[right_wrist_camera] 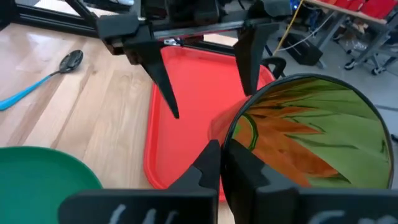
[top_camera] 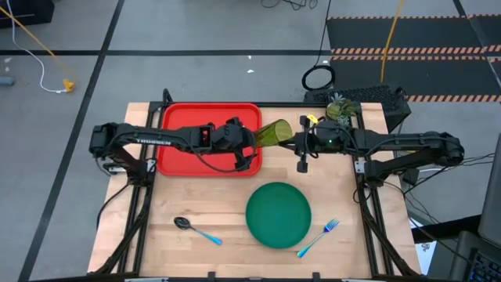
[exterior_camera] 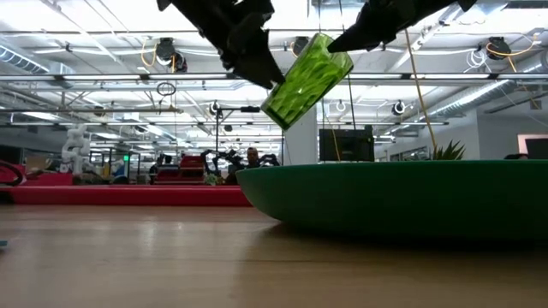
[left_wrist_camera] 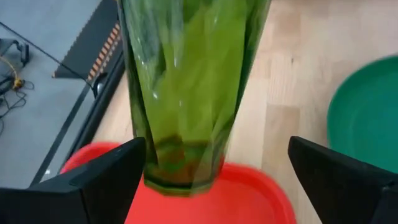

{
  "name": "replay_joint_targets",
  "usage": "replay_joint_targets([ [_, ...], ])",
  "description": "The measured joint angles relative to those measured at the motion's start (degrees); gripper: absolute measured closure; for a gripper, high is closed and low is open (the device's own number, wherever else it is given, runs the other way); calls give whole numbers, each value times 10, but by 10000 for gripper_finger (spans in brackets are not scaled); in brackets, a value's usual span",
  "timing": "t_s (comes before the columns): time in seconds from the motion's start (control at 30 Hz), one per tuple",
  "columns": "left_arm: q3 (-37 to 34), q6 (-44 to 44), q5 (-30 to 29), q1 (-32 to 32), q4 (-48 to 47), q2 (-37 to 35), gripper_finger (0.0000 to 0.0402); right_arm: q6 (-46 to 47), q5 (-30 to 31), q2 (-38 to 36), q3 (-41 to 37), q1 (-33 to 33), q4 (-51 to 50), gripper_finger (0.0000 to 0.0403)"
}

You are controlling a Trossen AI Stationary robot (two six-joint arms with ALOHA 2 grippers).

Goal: Pick and place plate/cup/fork/spoon on tray
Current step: Put the green cup on the top left of the red tray

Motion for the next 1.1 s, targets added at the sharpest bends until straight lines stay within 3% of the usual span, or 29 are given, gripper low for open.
replay_joint_targets([
  [0.3,1,7,4,25,10,10,9,-2,-3,0,0,0,26,401],
  [0.43,1,9,8,31,6,10,9,-2,-43,0,0,-1,49,401],
  [0.93,1,39,41,32,15,10,10,18,-49,0,0,-1,72,401],
  [1.1,1,55,42,30,15,10,52,18,-61,0,0,-1,72,401],
])
